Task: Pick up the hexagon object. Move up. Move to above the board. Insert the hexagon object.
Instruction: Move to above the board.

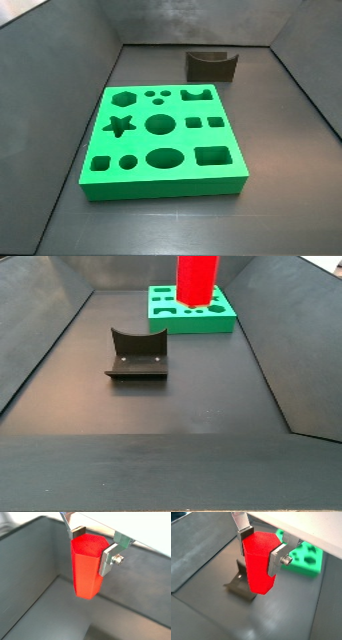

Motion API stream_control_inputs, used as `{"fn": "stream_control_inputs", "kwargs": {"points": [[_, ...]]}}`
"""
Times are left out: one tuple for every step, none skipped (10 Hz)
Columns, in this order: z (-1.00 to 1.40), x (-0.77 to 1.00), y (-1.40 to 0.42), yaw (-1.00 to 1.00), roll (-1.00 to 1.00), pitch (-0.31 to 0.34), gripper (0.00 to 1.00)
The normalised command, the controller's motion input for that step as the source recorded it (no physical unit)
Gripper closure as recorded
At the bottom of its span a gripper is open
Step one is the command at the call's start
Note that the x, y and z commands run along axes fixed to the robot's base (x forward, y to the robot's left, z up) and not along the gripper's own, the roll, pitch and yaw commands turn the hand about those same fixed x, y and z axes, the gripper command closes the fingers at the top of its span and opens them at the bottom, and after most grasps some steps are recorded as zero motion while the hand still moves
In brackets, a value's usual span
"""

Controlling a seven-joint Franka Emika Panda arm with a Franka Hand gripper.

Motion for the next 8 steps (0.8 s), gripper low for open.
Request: {"fn": "stream_control_inputs", "kwargs": {"points": [[0.12, -0.07, -1.00, 0.95, -0.02, 0.377, 1.00], [0.12, -0.07, -1.00, 0.57, -0.01, 0.235, 1.00], [0.12, -0.06, -1.00, 0.34, 0.01, 0.152, 1.00], [0.13, -0.07, -1.00, 0.20, 0.02, 0.087, 1.00], [0.13, -0.07, -1.00, 0.11, 0.01, 0.038, 1.00], [0.13, -0.07, -1.00, 0.05, 0.01, 0.012, 1.00], [0.13, -0.07, -1.00, 0.03, 0.01, -0.001, 1.00], [0.14, -0.07, -1.00, 0.01, -0.01, -0.002, 1.00]]}}
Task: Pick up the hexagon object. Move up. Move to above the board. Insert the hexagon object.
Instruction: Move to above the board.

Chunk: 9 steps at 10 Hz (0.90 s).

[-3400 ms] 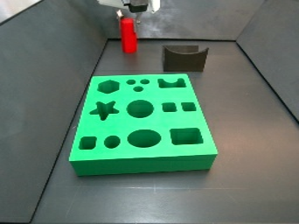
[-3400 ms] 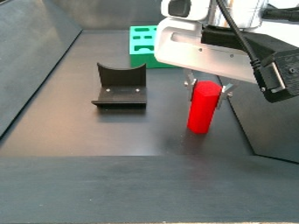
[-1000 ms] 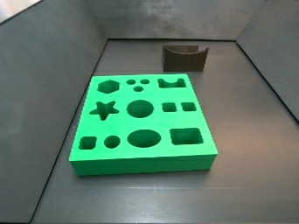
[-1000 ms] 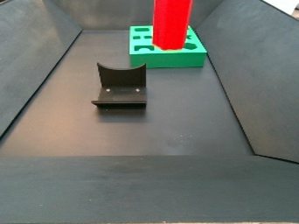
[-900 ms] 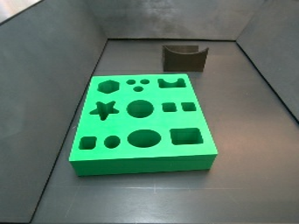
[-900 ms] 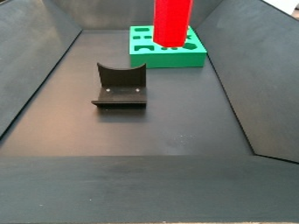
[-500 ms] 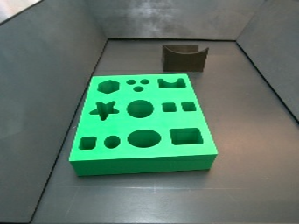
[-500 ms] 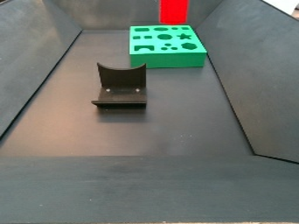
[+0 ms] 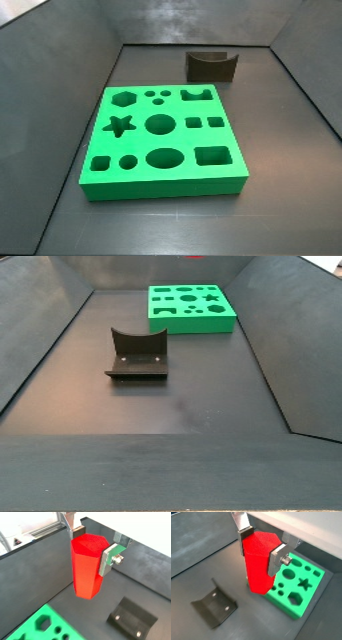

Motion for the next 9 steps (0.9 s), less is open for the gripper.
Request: {"fn": "stream_control_inputs", "kwargs": {"points": [[0.14, -0.07, -1.00, 0.01, -0.01, 0.003, 1.00], [0.14, -0.07, -1.00, 0.01, 0.00, 0.010, 1.00], [0.15, -0.07, -1.00, 0.01, 0.00, 0.020, 1.00], [0.15, -0.06, -1.00, 0.01, 0.00, 0.029, 1.00], [0.16, -0.06, -1.00, 0.01, -0.01, 0.040, 1.00], [0.17, -0.04, -1.00, 0.01, -0.01, 0.064, 1.00], [0.17, -0.03, -0.96, 0.01, 0.00, 0.083, 1.00], [0.11, 0.02, -0.59, 0.00, 0.01, 0.107, 1.00], [0.08, 0.04, -0.41, 0.01, 0.01, 0.115, 1.00]]}}
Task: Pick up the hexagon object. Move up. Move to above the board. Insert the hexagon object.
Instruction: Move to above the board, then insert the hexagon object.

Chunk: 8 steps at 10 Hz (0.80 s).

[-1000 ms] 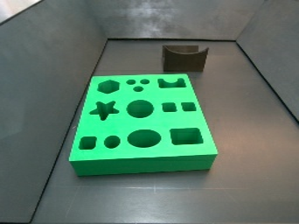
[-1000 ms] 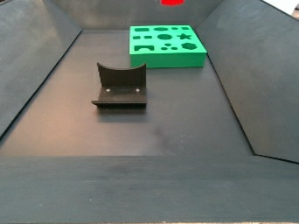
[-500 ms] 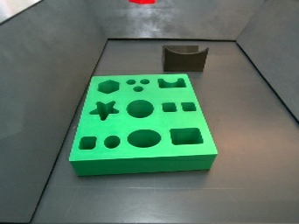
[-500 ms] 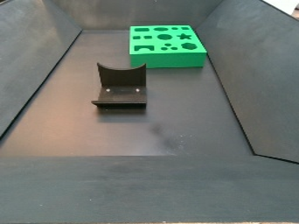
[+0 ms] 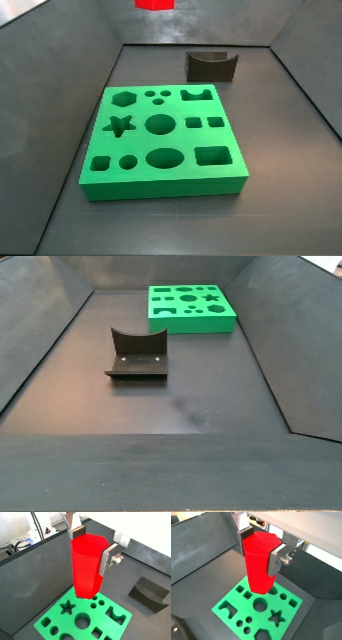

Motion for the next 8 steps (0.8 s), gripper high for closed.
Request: {"fn": "stream_control_inputs", "kwargs": {"points": [[0.04, 0.06, -0.22, 0.01, 0.01, 0.109, 1.00], [0.00, 0.00, 0.03, 0.00, 0.00, 0.000, 1.00], [-0.07, 0.00, 0.10, 0.00, 0.02, 0.000, 1.00], [-0.12, 0.00, 0.15, 0.01, 0.05, 0.000, 1.00], [-0.16, -0.01, 0.17, 0.01, 0.06, 0.000, 1.00], [-0.21, -0.07, 0.18, 0.01, 0.10, 0.000, 1.00], [-0.23, -0.13, 0.13, 0.03, 0.12, 0.000, 1.00], [-0.26, -0.13, 0.16, 0.02, 0.15, 0.000, 1.00]]}}
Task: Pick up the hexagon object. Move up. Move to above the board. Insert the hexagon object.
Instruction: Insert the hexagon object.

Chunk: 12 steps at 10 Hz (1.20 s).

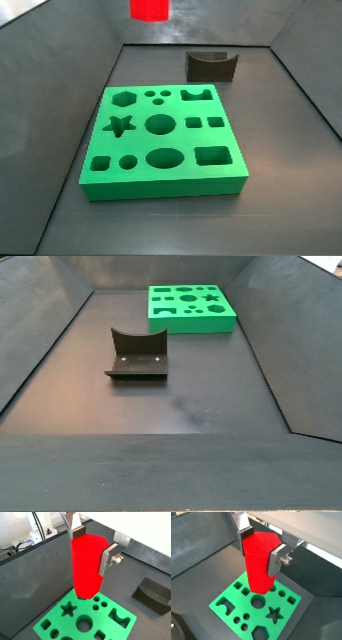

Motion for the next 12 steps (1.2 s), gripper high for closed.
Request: {"fn": "stream_control_inputs", "kwargs": {"points": [[-0.24, -0.08, 0.15, 0.00, 0.06, 0.000, 1.00], [-0.28, -0.03, 0.21, 0.00, 0.00, -0.021, 1.00], [-0.32, -0.03, 0.22, 0.01, -0.03, -0.057, 1.00], [-0.33, 0.00, 0.23, 0.03, -0.06, -0.046, 1.00], [-0.31, 0.00, 0.31, 0.03, -0.08, -0.030, 1.00], [-0.31, -0.01, 0.30, 0.02, -0.08, -0.024, 1.00], [-0.34, -0.05, 0.30, 0.02, -0.07, -0.020, 1.00], [-0.38, -0.07, 0.27, 0.00, -0.07, -0.020, 1.00], [-0.40, -0.11, 0.21, 0.00, -0.10, -0.066, 1.00], [-0.41, -0.14, 0.21, 0.00, -0.09, -0.110, 1.00], [-0.48, -0.19, 0.19, 0.00, -0.06, -0.131, 1.00], [-0.53, -0.19, 0.16, 0.00, -0.02, -0.141, 1.00]]}}
